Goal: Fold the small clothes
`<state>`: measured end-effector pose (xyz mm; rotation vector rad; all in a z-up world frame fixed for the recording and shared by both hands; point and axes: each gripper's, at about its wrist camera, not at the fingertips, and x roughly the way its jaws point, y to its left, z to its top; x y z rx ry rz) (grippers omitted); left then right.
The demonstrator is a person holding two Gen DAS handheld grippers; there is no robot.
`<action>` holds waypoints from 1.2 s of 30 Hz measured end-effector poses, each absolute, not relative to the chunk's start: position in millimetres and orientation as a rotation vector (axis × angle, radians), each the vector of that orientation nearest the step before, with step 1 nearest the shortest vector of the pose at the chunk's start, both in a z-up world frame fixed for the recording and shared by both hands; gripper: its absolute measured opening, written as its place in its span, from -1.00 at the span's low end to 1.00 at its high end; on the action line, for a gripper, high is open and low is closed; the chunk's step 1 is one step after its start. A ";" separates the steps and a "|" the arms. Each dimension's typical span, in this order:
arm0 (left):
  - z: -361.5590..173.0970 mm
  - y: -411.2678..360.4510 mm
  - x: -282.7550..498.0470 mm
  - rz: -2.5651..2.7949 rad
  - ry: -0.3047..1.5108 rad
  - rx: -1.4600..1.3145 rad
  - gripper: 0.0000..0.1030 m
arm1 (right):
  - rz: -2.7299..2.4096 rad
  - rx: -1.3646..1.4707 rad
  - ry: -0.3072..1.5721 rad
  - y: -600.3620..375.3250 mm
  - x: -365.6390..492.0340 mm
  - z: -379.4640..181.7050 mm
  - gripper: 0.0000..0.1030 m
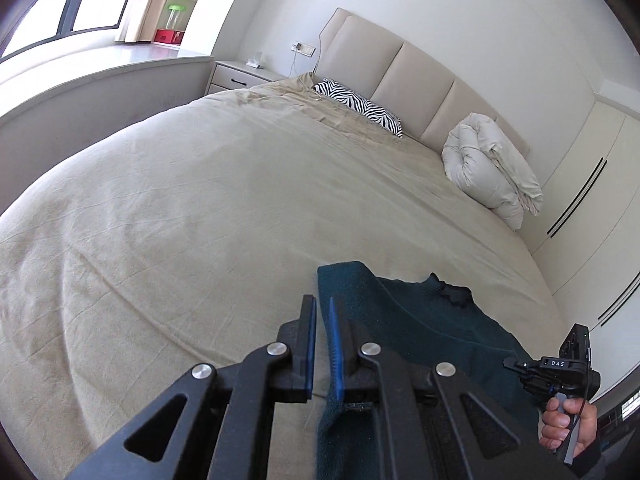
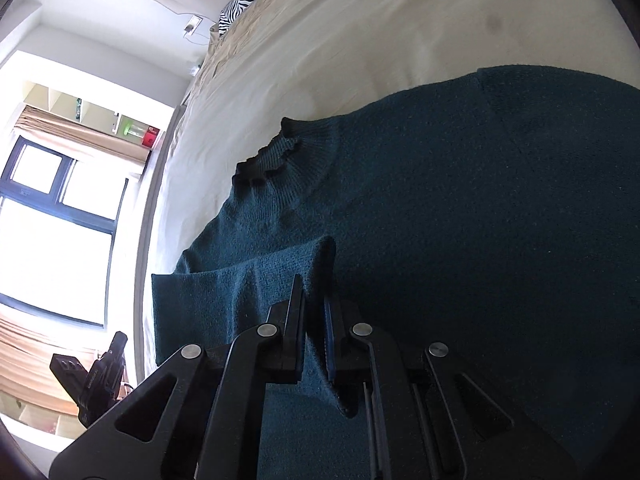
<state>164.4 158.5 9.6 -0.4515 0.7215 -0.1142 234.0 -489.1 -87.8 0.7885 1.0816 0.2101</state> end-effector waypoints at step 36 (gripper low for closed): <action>-62.2 77.0 268.6 -0.153 0.982 -0.170 -0.92 | 0.027 0.694 1.138 -504.3 220.5 -88.9 -0.87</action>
